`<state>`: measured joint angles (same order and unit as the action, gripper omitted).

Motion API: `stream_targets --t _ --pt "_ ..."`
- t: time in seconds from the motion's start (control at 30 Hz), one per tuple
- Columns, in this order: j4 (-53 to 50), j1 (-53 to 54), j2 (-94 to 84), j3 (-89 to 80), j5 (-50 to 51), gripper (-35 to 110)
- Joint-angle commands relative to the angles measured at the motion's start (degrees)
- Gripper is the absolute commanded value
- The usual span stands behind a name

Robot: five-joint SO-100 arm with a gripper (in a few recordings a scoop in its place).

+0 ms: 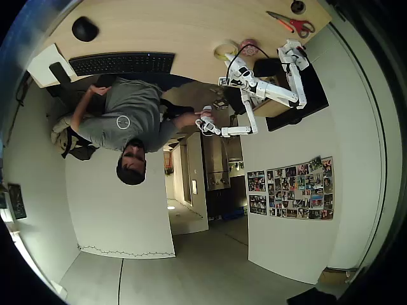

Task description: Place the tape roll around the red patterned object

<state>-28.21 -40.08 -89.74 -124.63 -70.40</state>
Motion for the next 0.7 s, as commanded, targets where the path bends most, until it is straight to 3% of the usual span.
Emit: stream_targets --t 0.0,0.33,0.67 --pt "1.85 -1.05 0.18 -1.32 0.62 3" --pt "-3.78 0.18 -5.98 1.76 -1.49 0" --pt "-29.09 3.25 -16.87 18.90 -7.56 0"
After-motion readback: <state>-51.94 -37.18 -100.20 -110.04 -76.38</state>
